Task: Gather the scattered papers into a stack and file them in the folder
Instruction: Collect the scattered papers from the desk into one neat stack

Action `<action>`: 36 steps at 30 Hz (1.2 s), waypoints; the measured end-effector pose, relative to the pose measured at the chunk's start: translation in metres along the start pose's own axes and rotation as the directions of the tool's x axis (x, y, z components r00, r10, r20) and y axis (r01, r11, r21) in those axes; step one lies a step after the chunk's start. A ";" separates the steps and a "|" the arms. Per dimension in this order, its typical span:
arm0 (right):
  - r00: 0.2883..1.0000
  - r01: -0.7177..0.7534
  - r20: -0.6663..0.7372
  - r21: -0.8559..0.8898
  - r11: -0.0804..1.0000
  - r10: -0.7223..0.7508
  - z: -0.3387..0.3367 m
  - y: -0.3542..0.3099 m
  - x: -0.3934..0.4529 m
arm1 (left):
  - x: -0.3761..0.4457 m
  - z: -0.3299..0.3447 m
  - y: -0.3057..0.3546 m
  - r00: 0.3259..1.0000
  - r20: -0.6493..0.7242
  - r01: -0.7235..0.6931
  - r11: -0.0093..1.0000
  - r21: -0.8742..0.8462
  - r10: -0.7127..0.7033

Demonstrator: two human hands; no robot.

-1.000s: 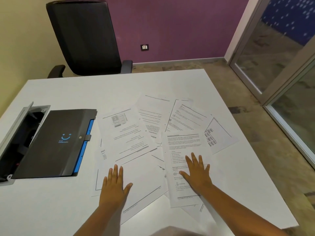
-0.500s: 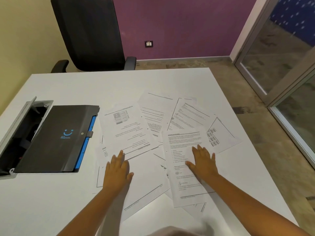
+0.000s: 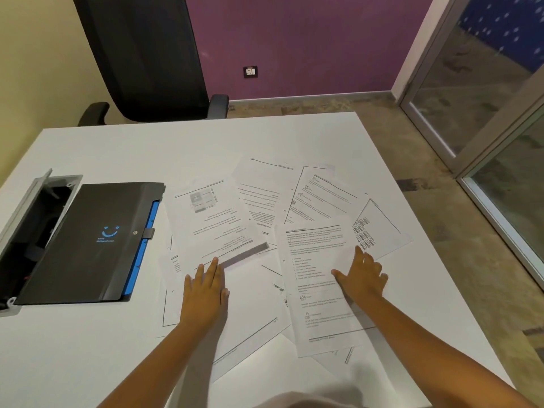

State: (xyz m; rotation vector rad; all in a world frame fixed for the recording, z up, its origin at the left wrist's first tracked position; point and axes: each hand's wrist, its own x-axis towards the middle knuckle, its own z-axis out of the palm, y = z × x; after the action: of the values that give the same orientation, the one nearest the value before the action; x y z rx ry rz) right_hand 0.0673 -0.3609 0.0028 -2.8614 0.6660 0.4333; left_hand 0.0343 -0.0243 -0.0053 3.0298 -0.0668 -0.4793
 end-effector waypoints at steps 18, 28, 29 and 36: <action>1.000 -0.014 0.022 0.770 0.638 -0.005 -0.005 -0.009 0.009 | -0.027 -0.008 0.040 0.810 -0.196 -0.570 0.821 -0.036 0.553; 0.901 -0.203 0.386 0.778 0.595 -0.198 -0.007 -0.023 -0.011 | -0.038 -0.010 0.052 0.699 -0.040 -0.702 0.696 0.152 0.714; 0.921 -0.182 0.350 0.776 0.604 -0.172 -0.008 -0.023 -0.011 | -0.037 -0.011 0.052 0.715 -0.075 -0.689 0.719 0.089 0.695; 0.936 -0.166 0.249 0.936 0.312 -0.248 -0.045 -0.024 -0.009 | -0.001 -0.042 0.041 0.972 -0.185 -0.076 0.560 -0.825 -0.142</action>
State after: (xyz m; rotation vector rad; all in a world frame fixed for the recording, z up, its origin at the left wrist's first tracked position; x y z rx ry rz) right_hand 0.0815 -0.3470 0.0504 -1.5497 0.4990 0.3401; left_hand 0.0452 -0.0622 0.0385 2.0978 0.1871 -0.0801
